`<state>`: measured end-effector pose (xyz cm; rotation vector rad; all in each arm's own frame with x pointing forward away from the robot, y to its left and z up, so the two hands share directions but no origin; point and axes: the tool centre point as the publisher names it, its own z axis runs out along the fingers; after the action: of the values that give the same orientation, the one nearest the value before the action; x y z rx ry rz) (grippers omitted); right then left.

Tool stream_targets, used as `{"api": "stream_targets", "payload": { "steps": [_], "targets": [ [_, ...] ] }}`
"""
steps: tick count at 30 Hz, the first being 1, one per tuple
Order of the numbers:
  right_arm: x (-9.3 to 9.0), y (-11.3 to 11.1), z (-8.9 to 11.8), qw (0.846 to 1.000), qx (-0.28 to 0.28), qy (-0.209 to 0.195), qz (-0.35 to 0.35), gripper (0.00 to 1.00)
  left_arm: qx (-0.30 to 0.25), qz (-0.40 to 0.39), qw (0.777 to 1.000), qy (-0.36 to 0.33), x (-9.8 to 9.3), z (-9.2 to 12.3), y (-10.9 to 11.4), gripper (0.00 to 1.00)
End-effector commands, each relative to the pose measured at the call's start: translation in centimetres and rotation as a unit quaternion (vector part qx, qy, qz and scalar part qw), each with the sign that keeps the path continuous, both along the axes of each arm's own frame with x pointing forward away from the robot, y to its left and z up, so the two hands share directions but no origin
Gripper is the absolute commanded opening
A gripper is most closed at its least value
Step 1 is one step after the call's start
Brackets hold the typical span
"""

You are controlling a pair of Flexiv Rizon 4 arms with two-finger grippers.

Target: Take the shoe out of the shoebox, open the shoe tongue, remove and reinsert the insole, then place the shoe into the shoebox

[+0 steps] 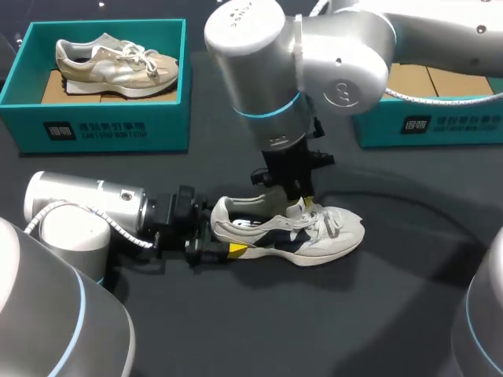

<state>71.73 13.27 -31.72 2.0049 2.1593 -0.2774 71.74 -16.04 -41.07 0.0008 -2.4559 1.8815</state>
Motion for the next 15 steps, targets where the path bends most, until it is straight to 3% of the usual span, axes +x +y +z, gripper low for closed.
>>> {"api": "stream_targets", "payload": {
  "steps": [1,6,15],
  "targets": [
    [-0.4,-2.0,0.5,0.999,0.049,-0.011,0.011,0.0,0.0,0.001,1.0,0.0,-0.1,0.0,0.1,0.0],
    [-0.7,-4.5,0.8,0.997,0.081,-0.007,0.011,0.0,0.0,0.001,1.0,0.0,-0.1,0.0,0.1,0.0],
    [0.2,-7.0,-0.2,0.998,0.066,0.013,-0.007,0.0,0.0,0.001,1.0,0.0,-0.1,0.0,0.1,0.0]
  ]
}}
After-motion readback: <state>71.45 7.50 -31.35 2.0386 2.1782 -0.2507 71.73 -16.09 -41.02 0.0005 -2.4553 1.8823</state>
